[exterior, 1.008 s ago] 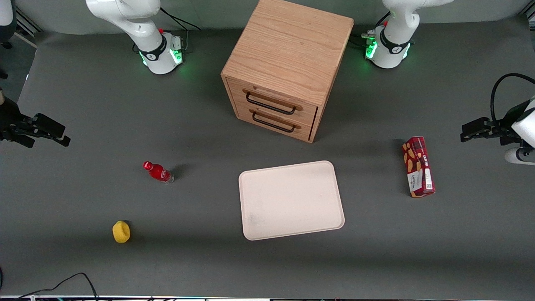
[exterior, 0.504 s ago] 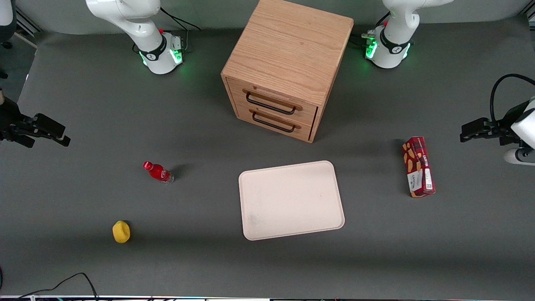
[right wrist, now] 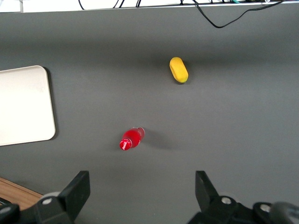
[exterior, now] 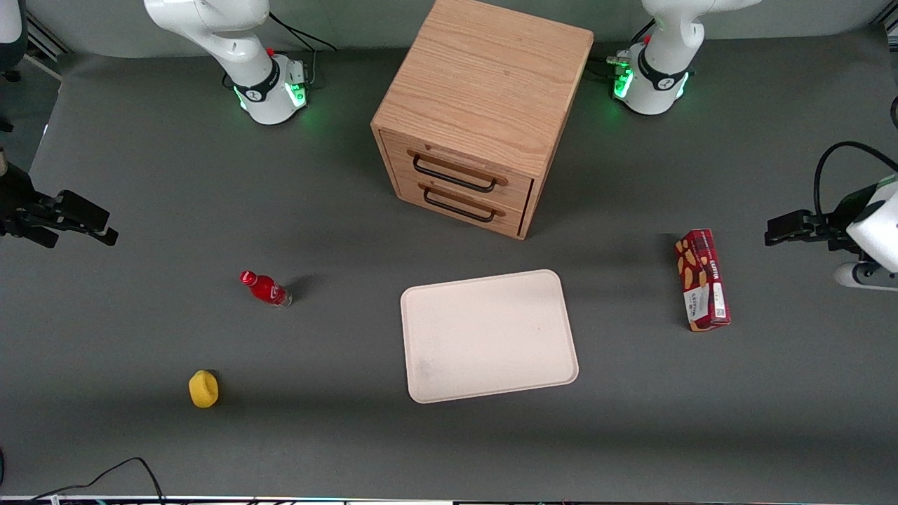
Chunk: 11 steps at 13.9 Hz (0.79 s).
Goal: Place red cookie box on tray
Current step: 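Lower the open left gripper around the red cookie box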
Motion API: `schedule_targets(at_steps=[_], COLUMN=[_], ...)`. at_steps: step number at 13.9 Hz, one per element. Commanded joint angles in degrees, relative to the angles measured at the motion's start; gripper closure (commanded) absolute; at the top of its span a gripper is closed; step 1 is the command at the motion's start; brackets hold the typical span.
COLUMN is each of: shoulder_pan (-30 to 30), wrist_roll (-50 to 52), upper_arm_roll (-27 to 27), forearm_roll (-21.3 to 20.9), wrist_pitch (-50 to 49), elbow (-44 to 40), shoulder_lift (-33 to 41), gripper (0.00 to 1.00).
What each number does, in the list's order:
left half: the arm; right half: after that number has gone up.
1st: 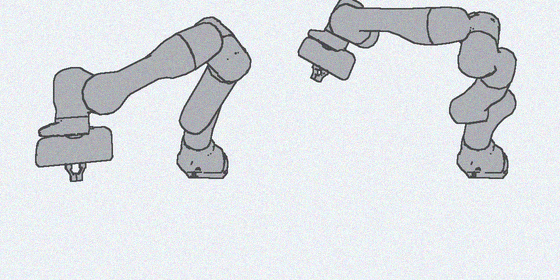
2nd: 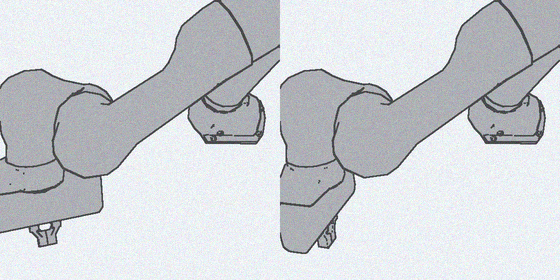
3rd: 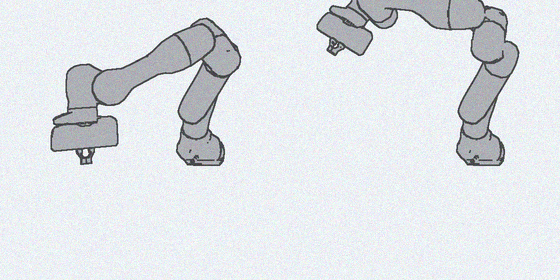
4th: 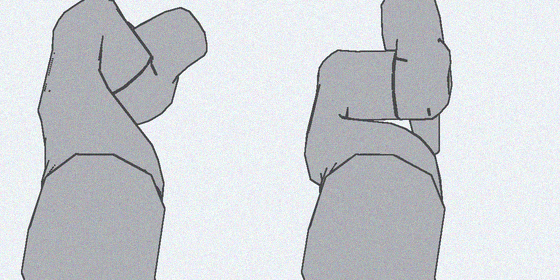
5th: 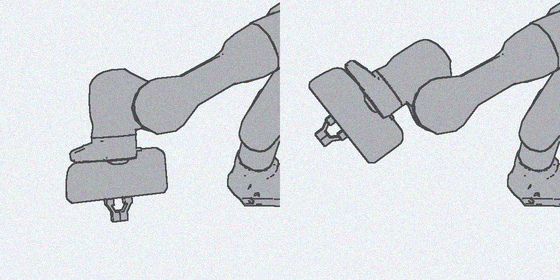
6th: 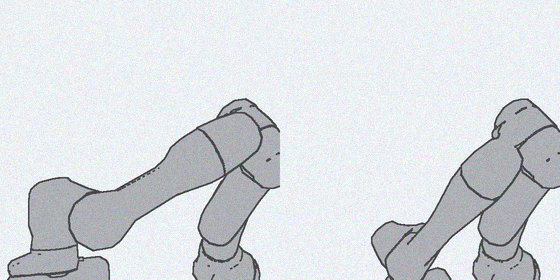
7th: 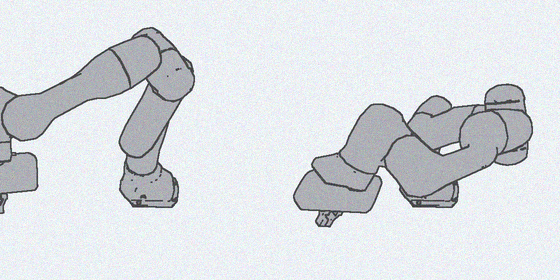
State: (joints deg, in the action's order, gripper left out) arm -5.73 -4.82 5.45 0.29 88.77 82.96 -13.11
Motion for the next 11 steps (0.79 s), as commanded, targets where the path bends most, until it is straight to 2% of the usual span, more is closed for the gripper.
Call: schedule_targets(at_steps=[1, 8, 11], shoulder_pan=[-1.0, -2.2, -2.4], wrist_roll=[-0.2, -0.8, -0.7], upper_arm_roll=[-0.3, -0.3, -0.3], forearm_roll=[1.3, 1.2, 1.2], wrist_pitch=[5.3, 21.7, 26.1], elbow=[5.5, 18.8, 21.3], shoulder_lift=[0.9, 0.0, -3.0], gripper=[0.00, 0.00, 0.00])
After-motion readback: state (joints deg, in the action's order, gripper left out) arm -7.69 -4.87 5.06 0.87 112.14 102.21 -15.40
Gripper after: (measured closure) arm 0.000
